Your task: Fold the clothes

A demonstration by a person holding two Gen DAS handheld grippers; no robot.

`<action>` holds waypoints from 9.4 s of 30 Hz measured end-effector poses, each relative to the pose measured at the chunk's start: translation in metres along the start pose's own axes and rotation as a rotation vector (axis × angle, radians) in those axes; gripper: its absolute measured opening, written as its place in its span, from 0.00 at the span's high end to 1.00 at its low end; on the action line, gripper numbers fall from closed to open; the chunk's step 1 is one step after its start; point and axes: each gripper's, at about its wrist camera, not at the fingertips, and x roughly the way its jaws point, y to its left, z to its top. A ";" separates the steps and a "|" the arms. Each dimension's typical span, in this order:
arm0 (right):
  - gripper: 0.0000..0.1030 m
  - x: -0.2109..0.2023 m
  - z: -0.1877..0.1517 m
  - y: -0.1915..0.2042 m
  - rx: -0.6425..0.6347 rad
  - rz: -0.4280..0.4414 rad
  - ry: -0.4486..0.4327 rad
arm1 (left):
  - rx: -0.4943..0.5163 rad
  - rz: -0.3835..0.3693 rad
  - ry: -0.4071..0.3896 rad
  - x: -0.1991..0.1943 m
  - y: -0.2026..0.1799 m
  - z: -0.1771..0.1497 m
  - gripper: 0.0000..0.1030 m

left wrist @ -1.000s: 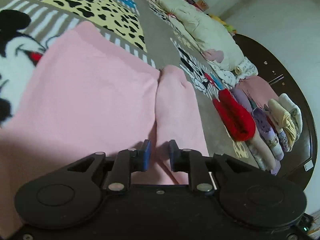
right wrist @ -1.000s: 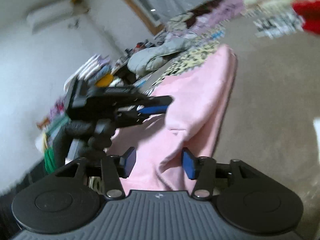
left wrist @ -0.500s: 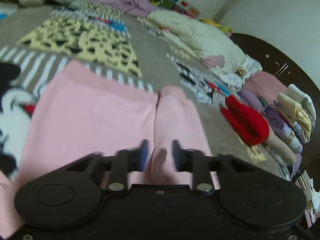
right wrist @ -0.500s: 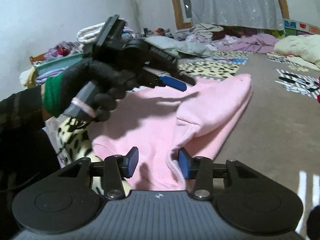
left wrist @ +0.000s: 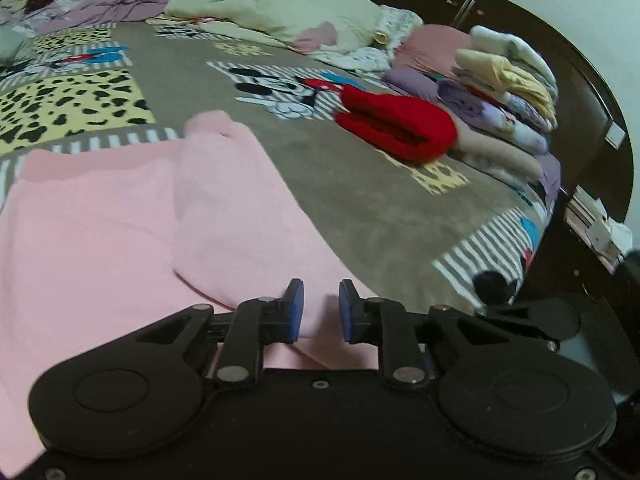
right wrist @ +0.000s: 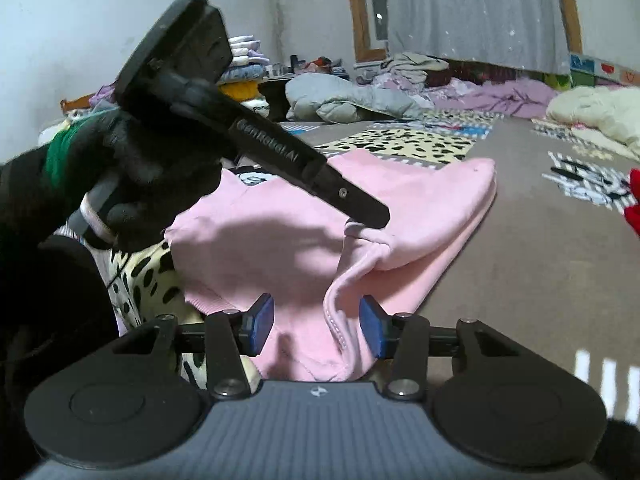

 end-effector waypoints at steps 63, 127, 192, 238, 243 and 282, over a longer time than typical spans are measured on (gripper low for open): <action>0.46 -0.050 0.004 0.014 -0.172 -0.102 -0.074 | 0.082 0.366 -0.112 0.016 -0.019 0.009 0.85; 0.48 0.118 0.034 0.199 -0.666 -0.080 0.108 | -1.036 0.336 -0.489 -0.191 0.181 -0.148 0.63; 0.65 0.013 -0.034 -0.111 1.154 -0.081 -0.302 | 0.346 0.353 -0.172 -0.099 0.001 -0.095 0.53; 0.89 -0.029 -0.013 -0.137 0.883 -0.105 -0.424 | 0.530 0.361 -0.002 -0.054 -0.022 -0.117 0.86; 0.88 -0.029 -0.016 -0.143 0.884 -0.106 -0.410 | 0.430 0.318 -0.102 -0.090 -0.015 -0.105 0.87; 0.88 0.074 0.160 -0.104 0.530 -0.257 -0.115 | 0.322 0.205 -0.134 -0.072 -0.001 -0.104 0.89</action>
